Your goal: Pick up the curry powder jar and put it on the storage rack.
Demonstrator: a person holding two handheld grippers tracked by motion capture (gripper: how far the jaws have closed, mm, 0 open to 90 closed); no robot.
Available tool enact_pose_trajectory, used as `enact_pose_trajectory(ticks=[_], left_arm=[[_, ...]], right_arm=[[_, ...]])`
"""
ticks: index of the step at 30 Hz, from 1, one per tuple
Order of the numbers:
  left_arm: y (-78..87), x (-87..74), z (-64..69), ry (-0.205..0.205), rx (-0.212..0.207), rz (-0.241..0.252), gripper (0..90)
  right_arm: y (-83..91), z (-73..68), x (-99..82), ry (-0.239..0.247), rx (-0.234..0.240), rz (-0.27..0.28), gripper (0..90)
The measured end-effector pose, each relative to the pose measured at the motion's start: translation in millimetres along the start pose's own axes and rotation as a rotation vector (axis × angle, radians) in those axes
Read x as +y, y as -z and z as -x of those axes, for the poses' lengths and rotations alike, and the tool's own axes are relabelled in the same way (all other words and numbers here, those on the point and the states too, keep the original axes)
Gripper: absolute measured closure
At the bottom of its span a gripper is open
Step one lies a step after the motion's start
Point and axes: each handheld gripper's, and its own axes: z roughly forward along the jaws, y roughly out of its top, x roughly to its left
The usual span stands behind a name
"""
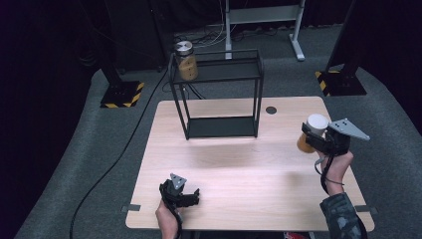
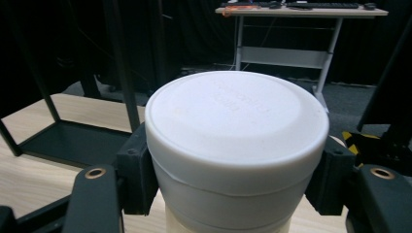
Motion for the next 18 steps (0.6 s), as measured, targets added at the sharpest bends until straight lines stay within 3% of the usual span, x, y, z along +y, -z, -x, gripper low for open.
enact_pose_trajectory(ticks=[18], left_arm=[[0.2, -0.3, 0.8, -0.002, 0.002, 0.001, 2.3]], right_arm=[[-10.2, -7.1, 36.1, 0.037, 0.062, 0.002, 32.8]])
